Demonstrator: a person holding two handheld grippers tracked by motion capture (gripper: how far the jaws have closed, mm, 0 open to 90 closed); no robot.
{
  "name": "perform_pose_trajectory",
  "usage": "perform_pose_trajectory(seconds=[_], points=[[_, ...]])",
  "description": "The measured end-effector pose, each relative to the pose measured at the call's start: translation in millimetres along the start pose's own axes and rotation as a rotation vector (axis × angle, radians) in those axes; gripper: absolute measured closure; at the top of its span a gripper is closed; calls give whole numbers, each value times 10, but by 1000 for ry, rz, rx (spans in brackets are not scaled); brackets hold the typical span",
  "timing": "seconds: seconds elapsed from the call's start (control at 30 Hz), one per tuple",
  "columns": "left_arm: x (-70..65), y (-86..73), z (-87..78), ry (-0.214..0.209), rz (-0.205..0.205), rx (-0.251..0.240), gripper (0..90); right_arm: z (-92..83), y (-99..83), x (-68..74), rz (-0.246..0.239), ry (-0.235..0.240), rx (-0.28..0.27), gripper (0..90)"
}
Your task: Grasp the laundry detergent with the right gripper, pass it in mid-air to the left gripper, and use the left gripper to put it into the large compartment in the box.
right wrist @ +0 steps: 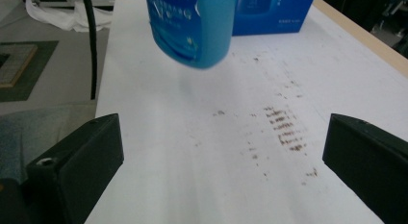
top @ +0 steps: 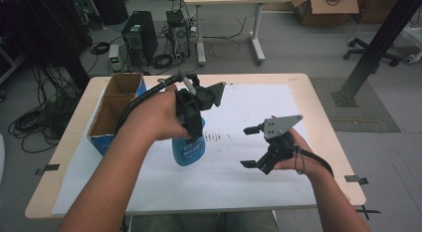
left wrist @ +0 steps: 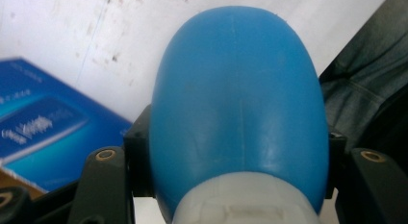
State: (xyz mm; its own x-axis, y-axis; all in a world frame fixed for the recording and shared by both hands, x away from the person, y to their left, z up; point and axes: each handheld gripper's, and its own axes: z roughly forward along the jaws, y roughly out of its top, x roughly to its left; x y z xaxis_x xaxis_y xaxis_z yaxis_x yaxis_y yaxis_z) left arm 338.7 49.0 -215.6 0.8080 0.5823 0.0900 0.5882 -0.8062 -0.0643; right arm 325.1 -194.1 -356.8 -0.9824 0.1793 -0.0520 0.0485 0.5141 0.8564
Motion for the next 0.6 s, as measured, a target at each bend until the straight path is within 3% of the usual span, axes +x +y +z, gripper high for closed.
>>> perform_pose_trajectory(seconds=[0.27,0.6], points=[[309,-91,-179,-38,-226,-21,388,-108,-5,-160,5,-41,95,11],[642,-259,-401,-43,-409,-34,387,-218,136,-371,-10,-51,262,18]])
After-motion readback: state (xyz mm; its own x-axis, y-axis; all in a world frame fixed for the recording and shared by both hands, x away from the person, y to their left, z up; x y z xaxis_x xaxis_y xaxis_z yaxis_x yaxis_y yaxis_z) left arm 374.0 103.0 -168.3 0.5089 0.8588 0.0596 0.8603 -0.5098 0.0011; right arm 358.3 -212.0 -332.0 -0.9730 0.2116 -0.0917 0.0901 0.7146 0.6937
